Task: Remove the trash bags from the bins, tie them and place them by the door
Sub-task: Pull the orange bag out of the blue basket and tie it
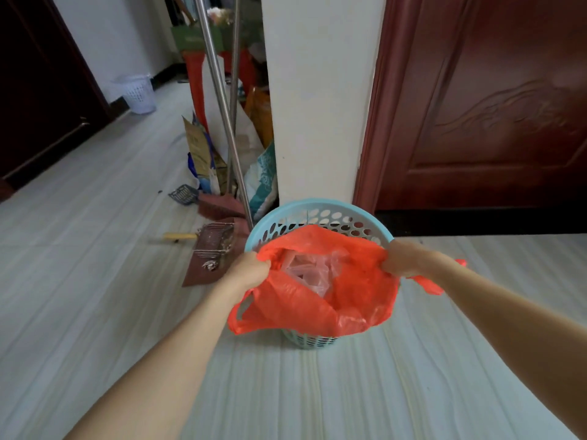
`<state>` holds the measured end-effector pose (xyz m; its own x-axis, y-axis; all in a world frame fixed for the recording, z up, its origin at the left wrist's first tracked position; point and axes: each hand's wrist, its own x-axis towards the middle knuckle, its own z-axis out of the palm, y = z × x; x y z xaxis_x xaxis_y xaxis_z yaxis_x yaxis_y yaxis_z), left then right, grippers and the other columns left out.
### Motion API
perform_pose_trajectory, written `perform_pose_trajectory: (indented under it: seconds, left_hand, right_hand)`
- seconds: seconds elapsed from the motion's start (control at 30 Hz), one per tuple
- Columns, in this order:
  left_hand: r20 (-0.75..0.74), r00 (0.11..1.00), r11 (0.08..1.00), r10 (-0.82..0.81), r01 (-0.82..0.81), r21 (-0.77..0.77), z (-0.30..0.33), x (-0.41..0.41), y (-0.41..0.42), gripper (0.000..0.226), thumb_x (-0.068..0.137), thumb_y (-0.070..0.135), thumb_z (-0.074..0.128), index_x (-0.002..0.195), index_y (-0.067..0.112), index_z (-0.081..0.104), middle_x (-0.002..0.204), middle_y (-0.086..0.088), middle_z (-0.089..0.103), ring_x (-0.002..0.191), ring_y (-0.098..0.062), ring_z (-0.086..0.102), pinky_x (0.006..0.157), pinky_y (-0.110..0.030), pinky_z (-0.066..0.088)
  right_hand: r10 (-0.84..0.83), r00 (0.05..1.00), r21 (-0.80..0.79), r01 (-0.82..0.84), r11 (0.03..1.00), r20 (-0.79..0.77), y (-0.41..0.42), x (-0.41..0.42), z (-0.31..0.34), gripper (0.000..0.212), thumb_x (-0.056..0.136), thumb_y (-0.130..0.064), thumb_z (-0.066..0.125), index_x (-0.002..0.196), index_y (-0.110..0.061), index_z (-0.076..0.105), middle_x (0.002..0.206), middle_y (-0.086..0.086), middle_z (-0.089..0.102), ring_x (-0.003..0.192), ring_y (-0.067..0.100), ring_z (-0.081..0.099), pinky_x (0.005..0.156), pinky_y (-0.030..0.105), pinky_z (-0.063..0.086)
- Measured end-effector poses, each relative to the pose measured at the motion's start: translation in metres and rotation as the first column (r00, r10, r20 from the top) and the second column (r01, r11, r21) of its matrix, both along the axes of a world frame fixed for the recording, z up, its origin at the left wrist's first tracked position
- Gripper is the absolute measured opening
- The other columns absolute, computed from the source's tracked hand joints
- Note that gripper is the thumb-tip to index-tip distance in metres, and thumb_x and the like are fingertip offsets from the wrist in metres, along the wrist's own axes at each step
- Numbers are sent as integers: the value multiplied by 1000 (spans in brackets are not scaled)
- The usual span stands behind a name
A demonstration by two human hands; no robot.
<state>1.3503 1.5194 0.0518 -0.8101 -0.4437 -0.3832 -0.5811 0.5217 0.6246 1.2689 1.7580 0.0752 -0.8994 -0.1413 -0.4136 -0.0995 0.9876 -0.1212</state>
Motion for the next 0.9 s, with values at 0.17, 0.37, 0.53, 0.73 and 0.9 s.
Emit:
perform_pose_trajectory:
  seconds: [0.17,0.37,0.53,0.73,0.9]
  left_hand:
    - [-141,976,975,167,-143,169,5,-7,14,34,99,18,31,119,2,54,123,-21,58,106,-30,59,87,-33,46]
    - [-66,872,617,485,-288,732,-5,-3,0,26,95,25,50,117,14,58,107,-15,67,75,-22,67,70,-35,58]
    - [-208,926,691,315,-74,719,-15,3,-7,23,78,26,72,100,19,68,95,-7,73,73,-15,70,72,-31,56]
    - [218,863,771,-455,505,-388,2,17,0,114,48,76,67,142,23,27,147,-3,36,132,-24,41,106,-41,38]
    - [57,900,640,-431,350,-684,-14,20,5,32,92,37,50,114,17,61,118,-6,53,113,-27,53,93,-40,43]
  right_hand:
    - [-221,965,-499,262,826,140,-4,-6,-10,29,93,-13,41,108,2,60,95,18,57,81,27,57,69,31,47]
    - [-444,793,-740,580,339,418,12,-7,-26,26,94,-11,42,75,-1,55,69,15,57,41,18,59,38,23,48]
    - [-534,723,-708,643,290,438,18,-9,-30,16,93,-13,45,83,0,44,73,17,54,59,27,54,55,38,51]
    - [-524,687,-699,680,221,503,14,-8,-29,18,90,-11,45,104,-1,51,73,15,53,57,25,54,54,35,49]
    - [-318,860,-811,493,314,399,5,5,-17,25,92,-2,40,93,-13,63,74,6,60,56,15,58,56,26,51]
